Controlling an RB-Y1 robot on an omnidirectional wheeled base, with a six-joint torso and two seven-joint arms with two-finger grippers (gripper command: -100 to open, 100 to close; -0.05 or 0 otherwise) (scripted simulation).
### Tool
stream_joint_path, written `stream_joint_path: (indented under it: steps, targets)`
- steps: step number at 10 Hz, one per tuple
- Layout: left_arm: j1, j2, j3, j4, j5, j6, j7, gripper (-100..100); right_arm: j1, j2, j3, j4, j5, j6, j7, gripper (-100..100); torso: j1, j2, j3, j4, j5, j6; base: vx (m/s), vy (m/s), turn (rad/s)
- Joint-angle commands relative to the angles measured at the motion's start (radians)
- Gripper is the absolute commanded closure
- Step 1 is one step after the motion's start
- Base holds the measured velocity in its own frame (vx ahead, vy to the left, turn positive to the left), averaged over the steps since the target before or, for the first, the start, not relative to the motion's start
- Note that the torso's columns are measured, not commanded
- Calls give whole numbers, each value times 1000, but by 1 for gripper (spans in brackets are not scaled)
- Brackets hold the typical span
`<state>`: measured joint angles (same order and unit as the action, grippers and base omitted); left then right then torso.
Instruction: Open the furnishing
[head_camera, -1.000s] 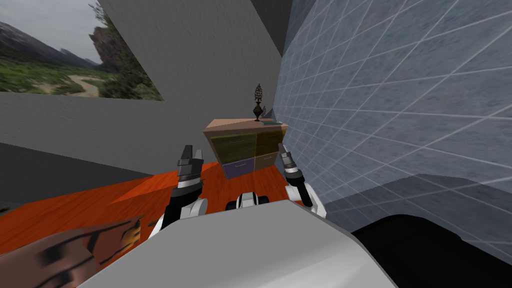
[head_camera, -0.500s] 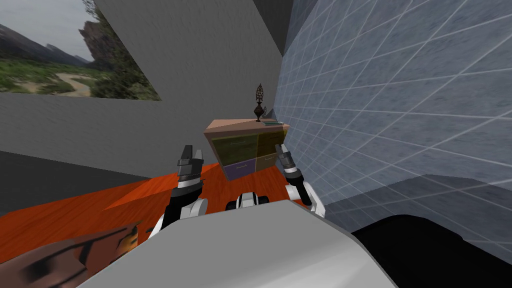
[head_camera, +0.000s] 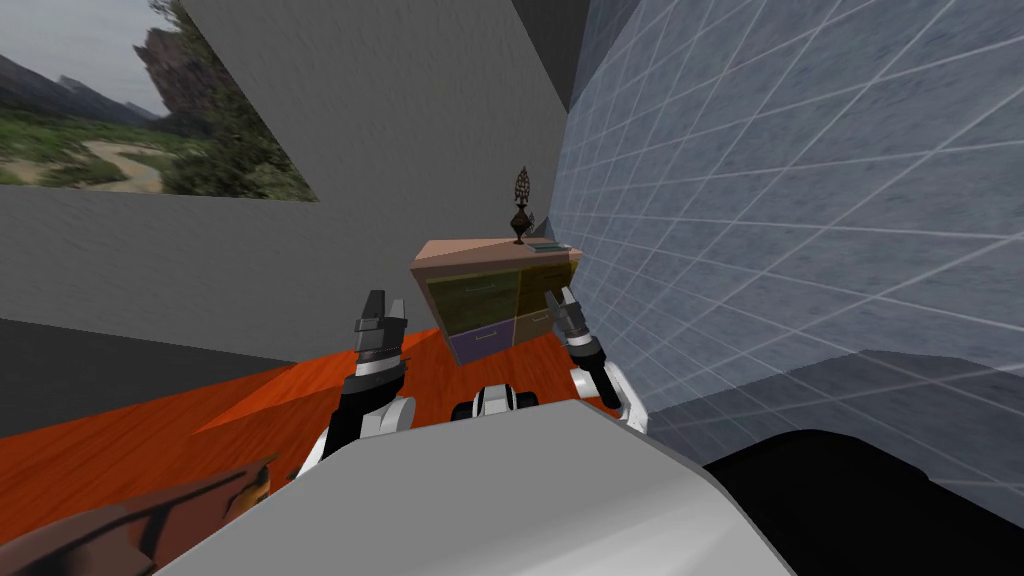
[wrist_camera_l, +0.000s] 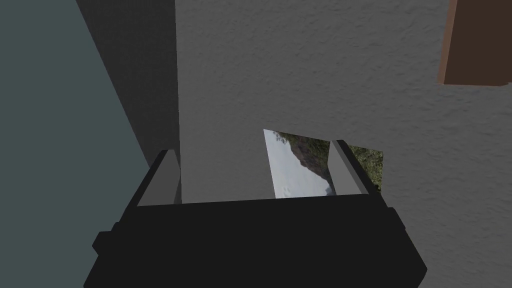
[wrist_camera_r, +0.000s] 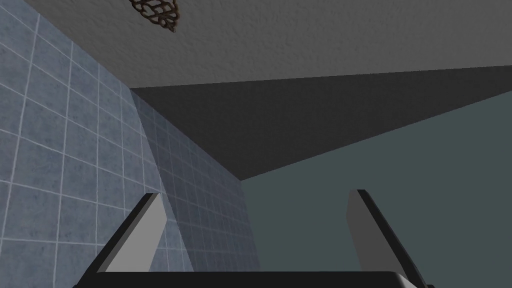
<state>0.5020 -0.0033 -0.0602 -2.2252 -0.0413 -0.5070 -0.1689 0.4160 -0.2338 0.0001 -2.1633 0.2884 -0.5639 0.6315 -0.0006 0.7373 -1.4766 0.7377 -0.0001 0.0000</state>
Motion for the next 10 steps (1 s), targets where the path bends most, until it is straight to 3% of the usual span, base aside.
stream_joint_path:
  steps: [1, 10]
  targets:
    - [0, 0, 0, 0, 0, 0, 0, 0, -8, -4, -1, 14, 28, -19, 76, -100, 1, 1, 1, 0, 0, 0, 44, 77, -32]
    - [0, 0, 0, 0, 0, 0, 0, 0, -35, -14, -13, 93, 162, -100, 329, -100, 0, 1, 1, 0, 0, 0, 55, 91, -51]
